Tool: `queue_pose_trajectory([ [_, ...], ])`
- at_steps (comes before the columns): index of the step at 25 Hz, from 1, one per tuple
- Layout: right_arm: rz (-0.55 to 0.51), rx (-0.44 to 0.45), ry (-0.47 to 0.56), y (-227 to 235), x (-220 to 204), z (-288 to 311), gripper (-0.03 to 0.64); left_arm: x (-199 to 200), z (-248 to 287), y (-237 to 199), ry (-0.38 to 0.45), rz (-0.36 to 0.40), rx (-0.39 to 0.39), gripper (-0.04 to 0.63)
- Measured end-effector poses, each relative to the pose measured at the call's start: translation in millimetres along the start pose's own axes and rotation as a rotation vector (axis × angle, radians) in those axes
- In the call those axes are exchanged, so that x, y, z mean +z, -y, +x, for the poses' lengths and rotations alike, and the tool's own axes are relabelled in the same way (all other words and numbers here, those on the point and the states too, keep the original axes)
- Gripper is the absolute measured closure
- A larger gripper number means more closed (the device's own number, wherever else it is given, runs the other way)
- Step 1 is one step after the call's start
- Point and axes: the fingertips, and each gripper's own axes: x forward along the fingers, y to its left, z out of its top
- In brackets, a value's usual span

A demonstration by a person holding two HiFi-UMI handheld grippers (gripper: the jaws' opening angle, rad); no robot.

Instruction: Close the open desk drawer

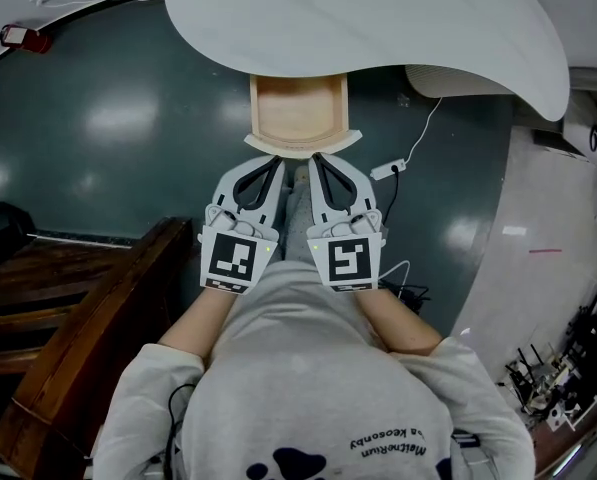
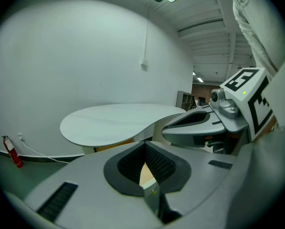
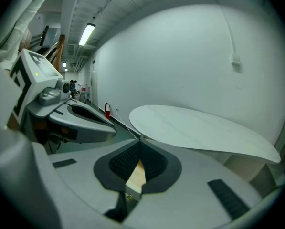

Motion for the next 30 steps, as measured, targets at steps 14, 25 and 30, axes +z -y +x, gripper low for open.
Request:
queue_pose_trajectory([
  [14, -0.001, 0.008, -0.059, -3, -49, 20, 0.600, -51, 22, -2, -0.064, 0.001, -0.006, 0.588],
  [25, 0.007, 0.027, -0.108, -20, -89, 27, 0.600, -85, 28, 1, -0.108, 0.003, -0.011, 0.588],
  [30, 0.004, 0.048, -0.143, -26, -108, 33, 0.600, -107, 33, -1, -0.139, 0.018, -0.007, 0.588],
])
